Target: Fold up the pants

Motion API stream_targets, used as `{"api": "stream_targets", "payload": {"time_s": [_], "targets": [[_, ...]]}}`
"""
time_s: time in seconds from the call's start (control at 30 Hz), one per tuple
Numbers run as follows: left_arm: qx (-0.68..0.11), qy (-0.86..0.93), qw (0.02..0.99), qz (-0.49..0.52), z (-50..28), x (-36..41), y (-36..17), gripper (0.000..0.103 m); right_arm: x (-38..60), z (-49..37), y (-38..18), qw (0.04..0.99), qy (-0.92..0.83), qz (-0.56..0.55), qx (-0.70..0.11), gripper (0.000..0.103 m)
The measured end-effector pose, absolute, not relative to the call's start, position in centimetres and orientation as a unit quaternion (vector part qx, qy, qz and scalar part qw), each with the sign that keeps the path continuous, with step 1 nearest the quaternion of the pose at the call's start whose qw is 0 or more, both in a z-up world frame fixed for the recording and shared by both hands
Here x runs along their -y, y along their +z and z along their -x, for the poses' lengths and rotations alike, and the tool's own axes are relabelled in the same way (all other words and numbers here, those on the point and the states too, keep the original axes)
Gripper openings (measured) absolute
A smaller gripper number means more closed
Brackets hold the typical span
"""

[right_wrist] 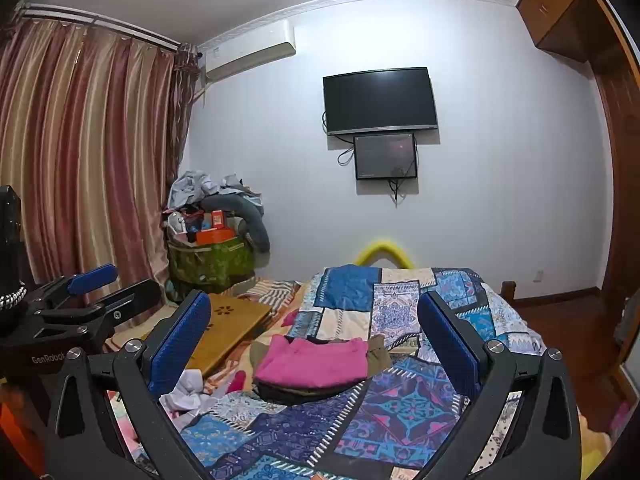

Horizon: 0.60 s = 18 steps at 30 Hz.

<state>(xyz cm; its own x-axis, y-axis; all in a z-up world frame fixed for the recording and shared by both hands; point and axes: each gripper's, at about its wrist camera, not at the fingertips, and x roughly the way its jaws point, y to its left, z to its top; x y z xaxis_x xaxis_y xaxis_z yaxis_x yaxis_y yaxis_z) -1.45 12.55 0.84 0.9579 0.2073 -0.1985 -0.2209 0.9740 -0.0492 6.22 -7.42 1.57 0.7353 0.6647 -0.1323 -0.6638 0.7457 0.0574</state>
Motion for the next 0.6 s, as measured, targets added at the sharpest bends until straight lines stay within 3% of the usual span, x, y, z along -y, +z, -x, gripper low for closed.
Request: {"api": "stream_targets", "payload": {"time_s": [0.6], "targets": [[-0.096,0.096,0.99,0.038,1.61,-12.82,0.79,0.103,7.53,-6.23,1.58,0.931,0.357,-0.004,-0.072,0.103]]}}
